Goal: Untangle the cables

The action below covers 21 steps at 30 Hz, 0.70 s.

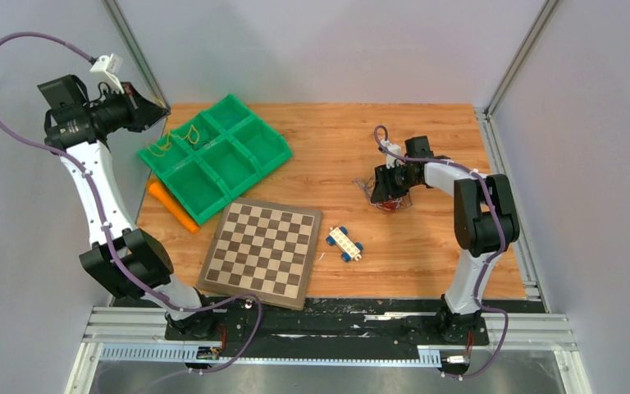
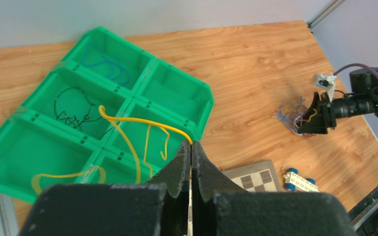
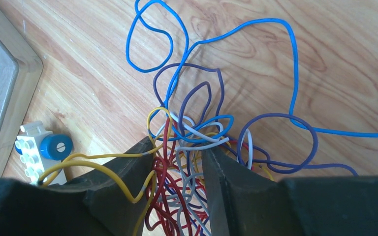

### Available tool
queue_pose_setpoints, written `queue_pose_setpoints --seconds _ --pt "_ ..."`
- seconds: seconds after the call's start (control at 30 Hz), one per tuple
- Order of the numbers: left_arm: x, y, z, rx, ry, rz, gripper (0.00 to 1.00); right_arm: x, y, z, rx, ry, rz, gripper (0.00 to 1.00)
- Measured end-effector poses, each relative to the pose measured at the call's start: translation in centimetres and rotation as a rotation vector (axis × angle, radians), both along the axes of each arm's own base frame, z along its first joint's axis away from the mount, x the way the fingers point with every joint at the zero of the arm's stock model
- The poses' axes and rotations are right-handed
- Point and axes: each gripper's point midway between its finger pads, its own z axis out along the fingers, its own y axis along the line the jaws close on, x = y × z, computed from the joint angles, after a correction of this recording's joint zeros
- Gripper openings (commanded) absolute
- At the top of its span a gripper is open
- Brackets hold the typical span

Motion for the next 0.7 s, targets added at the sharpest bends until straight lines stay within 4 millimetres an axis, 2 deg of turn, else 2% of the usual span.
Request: queue_pose_setpoints --seconds 0.2,0.33,0.43,0.53,0.7 --pt "1.9 3.5 -3.9 -0.045 0.063 0.009 0.00 -0.4 -0.4 0.0 -0.020 0.025 -0.003 0.43" --pt "3.4 4.7 -7.2 -0.072 0.116 -0.003 0.00 -0.5 -0.6 0.0 -0.036 0.037 -0.005 0.43" --pt "4.2 5.4 -8.8 -0.070 0.133 -0.008 0.00 -0.4 -0.7 -0.1 -0.038 0.046 -0.004 0.43" --pt "5.1 6.2 -9.4 -0.054 0.128 -0.005 0.00 -0.5 -0.7 -0.1 -0.039 0.050 -0.003 0.43" --pt "6.5 7.7 -8.8 -0.016 0.086 0.008 0.00 -0.5 -0.7 -0.1 -0.040 0.052 -0.001 0.43"
